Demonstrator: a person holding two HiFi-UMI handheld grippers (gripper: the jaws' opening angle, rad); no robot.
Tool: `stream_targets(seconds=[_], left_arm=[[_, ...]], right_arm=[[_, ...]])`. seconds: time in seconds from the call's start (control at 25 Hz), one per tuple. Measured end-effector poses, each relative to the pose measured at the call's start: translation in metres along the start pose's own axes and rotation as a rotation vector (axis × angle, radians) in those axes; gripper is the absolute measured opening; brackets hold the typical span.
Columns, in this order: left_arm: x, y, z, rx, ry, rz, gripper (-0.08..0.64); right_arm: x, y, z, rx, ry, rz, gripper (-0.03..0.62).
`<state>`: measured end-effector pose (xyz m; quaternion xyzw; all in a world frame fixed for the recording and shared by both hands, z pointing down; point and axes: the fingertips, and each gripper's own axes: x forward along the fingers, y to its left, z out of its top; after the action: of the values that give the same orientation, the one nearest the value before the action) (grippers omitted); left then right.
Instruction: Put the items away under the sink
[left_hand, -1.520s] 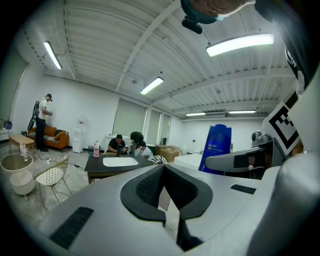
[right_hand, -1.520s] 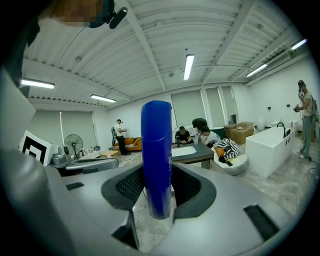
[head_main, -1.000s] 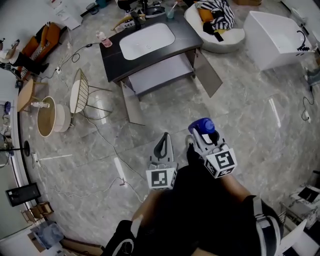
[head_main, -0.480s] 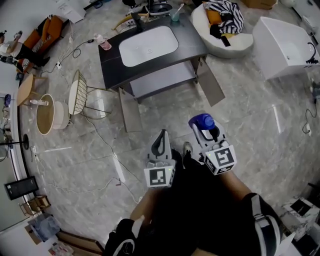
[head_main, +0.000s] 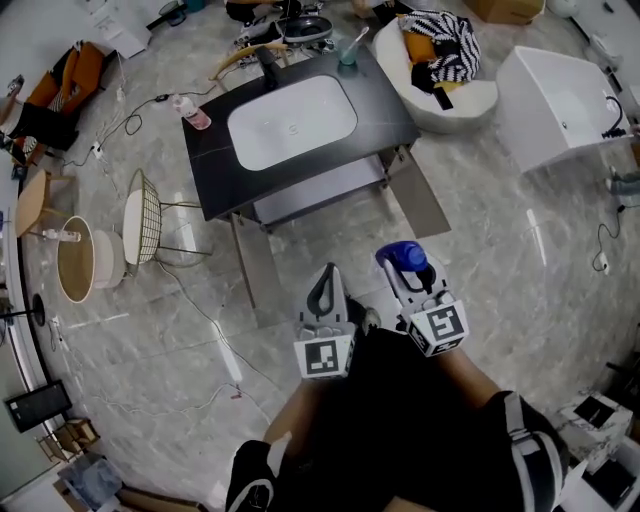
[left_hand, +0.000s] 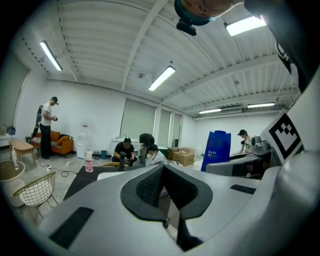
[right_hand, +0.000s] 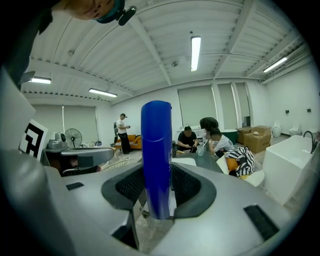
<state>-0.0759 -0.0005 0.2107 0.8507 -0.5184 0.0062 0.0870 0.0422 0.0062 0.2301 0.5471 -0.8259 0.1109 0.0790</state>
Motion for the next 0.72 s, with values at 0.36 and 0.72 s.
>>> stream_targets(seconds=[0.36,0.72], left_arm=[[0.073,0.035,-0.014,0.01,0.018,0.05,0.015],[0.138,0.039,-0.071,-0.029,0.041,0.164,0.015]], right_arm=[[0.077,-0.057,-0.008,-0.026,0.0,-0.008,0.153],[0.143,-0.111,-0.045,-0.014,0.009,0.076,0.153]])
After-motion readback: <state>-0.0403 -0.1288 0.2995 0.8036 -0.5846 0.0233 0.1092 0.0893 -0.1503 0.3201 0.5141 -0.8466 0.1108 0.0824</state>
